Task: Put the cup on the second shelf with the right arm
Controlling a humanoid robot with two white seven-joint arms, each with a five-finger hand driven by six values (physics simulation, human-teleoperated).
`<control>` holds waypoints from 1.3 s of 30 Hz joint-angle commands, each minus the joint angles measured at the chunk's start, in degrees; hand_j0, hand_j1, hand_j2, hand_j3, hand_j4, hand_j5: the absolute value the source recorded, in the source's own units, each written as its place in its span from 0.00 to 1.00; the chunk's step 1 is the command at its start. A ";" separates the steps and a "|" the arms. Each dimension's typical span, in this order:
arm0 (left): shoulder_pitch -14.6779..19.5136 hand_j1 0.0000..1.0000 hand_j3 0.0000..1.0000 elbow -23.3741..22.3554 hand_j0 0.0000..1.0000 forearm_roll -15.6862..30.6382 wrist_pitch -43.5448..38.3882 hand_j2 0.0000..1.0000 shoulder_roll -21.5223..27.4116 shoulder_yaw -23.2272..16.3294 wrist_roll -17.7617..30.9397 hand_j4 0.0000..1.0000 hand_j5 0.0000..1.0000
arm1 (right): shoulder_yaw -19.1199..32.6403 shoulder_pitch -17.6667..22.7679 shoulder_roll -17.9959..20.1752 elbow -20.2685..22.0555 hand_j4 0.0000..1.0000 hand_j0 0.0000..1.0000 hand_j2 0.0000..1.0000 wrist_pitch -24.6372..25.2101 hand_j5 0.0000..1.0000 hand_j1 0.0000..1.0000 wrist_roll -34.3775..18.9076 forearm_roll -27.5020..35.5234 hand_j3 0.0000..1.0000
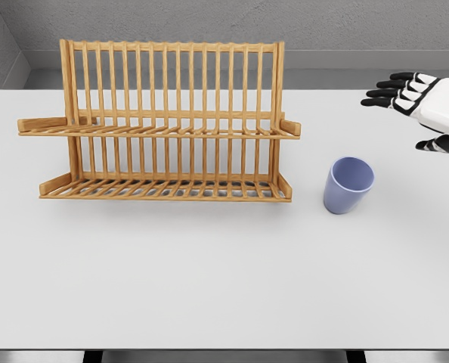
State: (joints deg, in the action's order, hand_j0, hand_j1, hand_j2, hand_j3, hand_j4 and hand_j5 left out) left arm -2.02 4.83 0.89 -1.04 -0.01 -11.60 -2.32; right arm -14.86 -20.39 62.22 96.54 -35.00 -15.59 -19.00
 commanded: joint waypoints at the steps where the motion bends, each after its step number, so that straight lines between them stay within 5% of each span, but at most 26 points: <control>1: 0.00 1.00 1.00 -0.08 1.00 -0.01 -0.01 1.00 0.01 0.00 -0.05 1.00 1.00 | 0.19 0.00 0.09 0.05 1.00 1.00 1.00 0.00 1.00 1.00 0.03 0.19 1.00; 6: 0.00 1.00 1.00 0.01 1.00 -0.01 -0.01 1.00 0.01 0.00 -0.05 1.00 1.00 | -0.08 0.00 0.09 -2.15 1.00 1.00 1.00 0.55 1.00 1.00 -0.23 0.37 1.00; 7: 0.00 1.00 1.00 0.01 1.00 -0.01 -0.01 1.00 0.01 0.00 0.04 1.00 1.00 | 0.01 -0.70 0.10 -1.88 1.00 1.00 1.00 0.29 1.00 1.00 -6.27 0.28 1.00; 8: 0.00 1.00 1.00 0.01 1.00 -0.01 -0.01 1.00 0.01 0.00 0.04 1.00 1.00 | -0.08 -3.42 -0.26 -1.71 1.00 1.00 1.00 0.29 1.00 1.00 -18.92 0.28 1.00; 11: 0.00 1.00 1.00 0.01 1.00 -0.01 -0.01 1.00 0.01 0.00 0.04 1.00 1.00 | -1.56 -8.35 -1.66 -1.88 1.00 1.00 1.00 0.37 1.00 1.00 -19.41 0.28 1.00; 13: 0.00 1.00 1.00 0.01 1.00 -0.01 -0.01 1.00 0.01 0.00 0.04 1.00 1.00 | -13.86 -17.83 -5.70 -4.25 1.00 1.00 1.00 0.37 1.00 1.00 -19.41 0.36 1.00; 14: 0.00 1.00 1.00 0.01 1.00 -0.01 -0.01 1.00 0.01 0.00 -0.05 1.00 1.00 | -17.39 -19.34 -6.67 -6.54 1.00 1.00 1.00 0.37 1.00 1.00 -19.41 0.36 1.00; 39: 0.00 1.00 1.00 -0.08 1.00 -0.01 -0.01 1.00 0.01 0.00 0.04 1.00 1.00 | -24.77 -19.25 -7.02 -9.00 1.00 1.00 1.00 0.11 1.00 1.00 -19.41 -0.07 1.00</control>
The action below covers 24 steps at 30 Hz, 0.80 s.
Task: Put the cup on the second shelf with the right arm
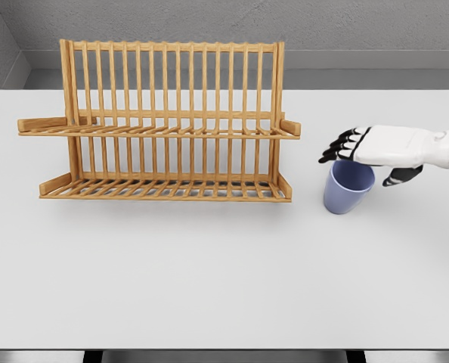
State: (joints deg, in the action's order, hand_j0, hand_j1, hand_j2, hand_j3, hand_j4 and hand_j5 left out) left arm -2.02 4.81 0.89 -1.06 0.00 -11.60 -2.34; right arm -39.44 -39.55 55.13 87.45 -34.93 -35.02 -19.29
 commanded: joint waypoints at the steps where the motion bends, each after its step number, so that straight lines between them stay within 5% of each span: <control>1: 0.00 1.00 1.00 0.02 1.00 -0.01 0.00 1.00 0.00 0.00 -0.03 1.00 1.00 | -0.46 0.00 0.06 0.09 1.00 1.00 1.00 0.04 1.00 1.00 0.02 0.22 1.00; 24: 0.00 1.00 1.00 0.02 1.00 -0.01 0.00 1.00 0.00 0.00 -0.04 1.00 1.00 | -1.51 0.44 -1.08 0.88 1.00 1.00 1.00 0.30 1.00 1.00 0.02 0.31 1.00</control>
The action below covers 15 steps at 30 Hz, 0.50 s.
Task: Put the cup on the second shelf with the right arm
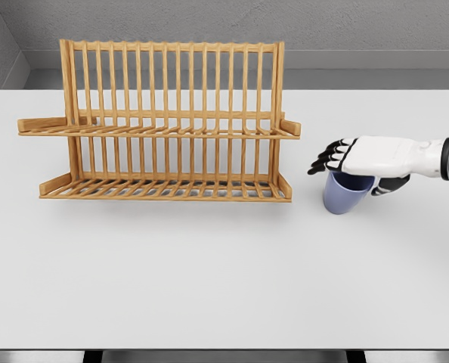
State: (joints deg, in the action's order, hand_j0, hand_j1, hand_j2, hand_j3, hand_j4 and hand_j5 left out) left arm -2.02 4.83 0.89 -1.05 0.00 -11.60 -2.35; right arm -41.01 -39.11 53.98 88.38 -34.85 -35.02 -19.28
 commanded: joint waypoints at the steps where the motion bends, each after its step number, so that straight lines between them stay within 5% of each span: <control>1: 0.00 1.00 1.00 0.00 1.00 -0.01 0.09 1.00 0.00 0.00 0.06 1.00 1.00 | 0.05 0.00 0.07 -0.14 1.00 1.00 1.00 0.57 1.00 1.00 0.02 0.30 1.00; 5: 0.00 1.00 1.00 0.00 1.00 -0.01 0.00 1.00 0.00 0.00 0.06 1.00 1.00 | 0.05 0.00 0.07 -0.14 0.81 0.81 0.81 0.75 0.81 0.81 0.02 0.30 0.81; 15: 0.00 1.00 1.00 -0.09 1.00 -0.01 0.00 1.00 0.00 0.00 0.06 1.00 1.00 | 0.05 0.00 0.07 -0.23 0.70 0.70 0.70 0.92 0.70 0.70 0.02 0.30 0.70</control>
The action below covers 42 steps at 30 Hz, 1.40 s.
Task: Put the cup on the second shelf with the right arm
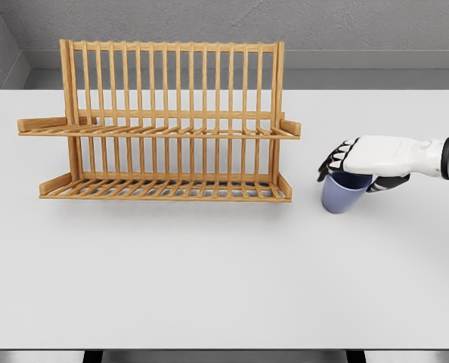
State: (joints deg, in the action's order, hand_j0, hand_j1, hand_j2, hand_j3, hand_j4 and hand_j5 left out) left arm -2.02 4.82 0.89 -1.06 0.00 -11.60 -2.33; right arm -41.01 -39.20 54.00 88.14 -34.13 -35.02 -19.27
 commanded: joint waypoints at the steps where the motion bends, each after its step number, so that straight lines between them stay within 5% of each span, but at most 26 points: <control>1: 0.00 1.00 1.00 0.01 1.00 -0.01 0.00 1.00 0.00 0.00 -0.04 1.00 1.00 | 0.14 0.00 0.06 -0.07 0.70 0.70 0.70 0.21 0.70 0.70 0.02 0.20 0.70; 24: 0.00 1.00 1.00 0.01 1.00 -0.01 0.00 1.00 0.00 0.00 0.05 1.00 1.00 | 4.27 -1.41 0.23 0.19 0.68 0.68 0.68 2.67 0.68 0.68 0.02 0.20 0.68; 42: 0.00 1.00 1.00 0.01 1.00 -0.01 0.00 1.00 0.00 0.00 -0.04 1.00 1.00 | 6.29 -6.24 -0.03 0.19 0.67 0.67 0.67 4.16 0.67 0.67 0.02 0.11 0.67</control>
State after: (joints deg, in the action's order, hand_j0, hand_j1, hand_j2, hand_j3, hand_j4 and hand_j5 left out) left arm -2.02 4.82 0.89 -1.05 0.00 -11.60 -2.33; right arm -34.78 -45.53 53.91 88.36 -30.16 -35.04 -19.41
